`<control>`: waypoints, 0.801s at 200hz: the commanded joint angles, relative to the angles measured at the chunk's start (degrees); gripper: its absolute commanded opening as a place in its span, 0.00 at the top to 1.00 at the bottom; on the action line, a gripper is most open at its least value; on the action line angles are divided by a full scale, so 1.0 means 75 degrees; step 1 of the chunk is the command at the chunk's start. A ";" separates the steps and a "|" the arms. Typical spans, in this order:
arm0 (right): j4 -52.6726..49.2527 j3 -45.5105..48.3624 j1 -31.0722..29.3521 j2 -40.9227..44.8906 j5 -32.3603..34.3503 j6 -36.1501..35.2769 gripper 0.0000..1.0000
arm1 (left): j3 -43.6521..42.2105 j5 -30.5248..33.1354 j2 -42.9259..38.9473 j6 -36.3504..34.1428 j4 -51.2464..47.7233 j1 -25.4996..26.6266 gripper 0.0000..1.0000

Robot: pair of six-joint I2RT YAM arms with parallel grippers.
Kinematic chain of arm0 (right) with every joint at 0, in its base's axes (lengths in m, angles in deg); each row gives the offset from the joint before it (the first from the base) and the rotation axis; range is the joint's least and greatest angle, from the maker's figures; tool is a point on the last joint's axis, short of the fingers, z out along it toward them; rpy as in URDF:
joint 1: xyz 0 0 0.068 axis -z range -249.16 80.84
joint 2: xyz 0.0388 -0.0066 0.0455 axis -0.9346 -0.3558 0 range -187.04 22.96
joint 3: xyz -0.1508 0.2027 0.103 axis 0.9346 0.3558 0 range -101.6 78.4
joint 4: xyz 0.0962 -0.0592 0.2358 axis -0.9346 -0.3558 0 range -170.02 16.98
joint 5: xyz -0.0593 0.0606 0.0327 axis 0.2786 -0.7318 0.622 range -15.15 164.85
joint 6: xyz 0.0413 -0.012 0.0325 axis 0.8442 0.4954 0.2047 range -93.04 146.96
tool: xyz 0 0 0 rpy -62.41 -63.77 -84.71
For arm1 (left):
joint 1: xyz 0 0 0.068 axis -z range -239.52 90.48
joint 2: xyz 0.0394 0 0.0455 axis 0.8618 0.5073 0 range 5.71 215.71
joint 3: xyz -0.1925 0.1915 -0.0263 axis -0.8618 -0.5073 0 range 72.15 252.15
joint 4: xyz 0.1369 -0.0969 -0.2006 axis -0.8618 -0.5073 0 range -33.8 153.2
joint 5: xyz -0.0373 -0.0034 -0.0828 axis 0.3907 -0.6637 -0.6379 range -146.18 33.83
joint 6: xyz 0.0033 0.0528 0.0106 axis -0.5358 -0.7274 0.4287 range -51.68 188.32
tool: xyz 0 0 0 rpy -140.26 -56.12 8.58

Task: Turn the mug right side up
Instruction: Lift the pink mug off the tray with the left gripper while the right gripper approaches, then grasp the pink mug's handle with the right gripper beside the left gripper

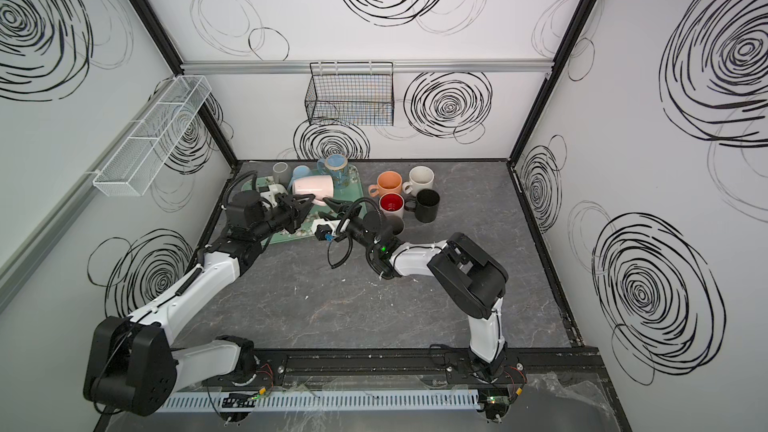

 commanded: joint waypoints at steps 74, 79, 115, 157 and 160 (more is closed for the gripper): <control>0.0754 -0.0011 0.0065 -0.0071 0.0280 -0.0787 0.92 | 0.0336 -0.0436 -0.0425 -0.0271 0.0757 0.0127 1.00; 0.0783 -0.0004 0.0077 -0.0058 0.0286 -0.0805 0.96 | 0.0347 -0.0472 -0.0428 -0.0294 0.0716 0.0145 1.00; 0.0485 0.0063 0.0095 0.0290 0.0218 -0.0946 1.00 | 0.0361 -0.0557 -0.0456 -0.0405 0.0618 0.0147 1.00; -0.2193 -0.0195 0.0234 0.1542 0.0054 -0.0500 1.00 | 0.0514 -0.0686 -0.0385 -0.0600 0.0880 0.0170 0.63; -0.2479 -0.0230 0.0240 0.1658 0.0061 -0.0438 1.00 | 0.0554 -0.0696 -0.0385 -0.0635 0.0869 0.0172 0.61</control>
